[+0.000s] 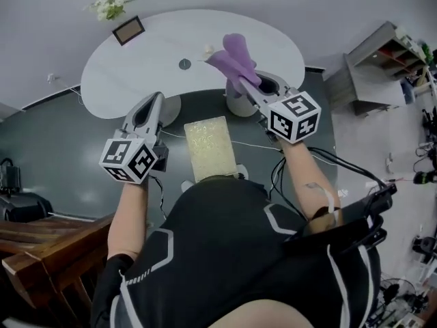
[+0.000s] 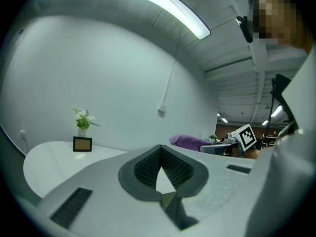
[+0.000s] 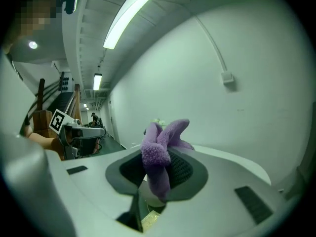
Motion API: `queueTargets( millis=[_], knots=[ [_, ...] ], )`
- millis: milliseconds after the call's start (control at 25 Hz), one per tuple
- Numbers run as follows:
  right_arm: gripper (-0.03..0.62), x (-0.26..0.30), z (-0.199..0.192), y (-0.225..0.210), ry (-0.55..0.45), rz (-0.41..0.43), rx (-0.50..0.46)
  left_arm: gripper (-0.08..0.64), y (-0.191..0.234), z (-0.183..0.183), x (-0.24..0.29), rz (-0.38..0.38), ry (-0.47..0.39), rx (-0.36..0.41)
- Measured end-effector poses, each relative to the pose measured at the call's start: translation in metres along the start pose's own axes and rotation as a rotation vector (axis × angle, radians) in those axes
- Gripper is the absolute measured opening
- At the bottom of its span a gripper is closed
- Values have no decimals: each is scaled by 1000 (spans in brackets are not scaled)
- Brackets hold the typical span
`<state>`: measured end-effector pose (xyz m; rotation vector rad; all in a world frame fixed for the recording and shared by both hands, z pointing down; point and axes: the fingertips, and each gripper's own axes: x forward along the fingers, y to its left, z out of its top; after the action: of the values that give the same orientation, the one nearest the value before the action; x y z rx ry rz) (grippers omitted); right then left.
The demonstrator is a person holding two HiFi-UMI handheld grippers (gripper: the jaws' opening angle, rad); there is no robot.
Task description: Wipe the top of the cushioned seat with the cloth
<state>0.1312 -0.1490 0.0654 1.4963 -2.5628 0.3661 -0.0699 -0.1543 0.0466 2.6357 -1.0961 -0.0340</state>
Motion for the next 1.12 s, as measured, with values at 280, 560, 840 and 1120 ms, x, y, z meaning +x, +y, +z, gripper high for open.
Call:
queueTargets(
  millis=[280, 560, 840, 1120],
  knots=[
    [92, -20, 42, 8, -68, -24, -66, 3, -8, 52, -17, 37, -83, 144],
    [88, -27, 62, 1, -104, -64, -83, 3, -11, 70, -16, 132, -88, 210],
    [87, -28, 69, -3, -121, -75, -82, 3, -6, 77, -19, 178, -113, 233],
    [87, -25, 69, -4, -125, -73, -82, 3, -8, 83, -21, 177, -159, 215]
  ],
)
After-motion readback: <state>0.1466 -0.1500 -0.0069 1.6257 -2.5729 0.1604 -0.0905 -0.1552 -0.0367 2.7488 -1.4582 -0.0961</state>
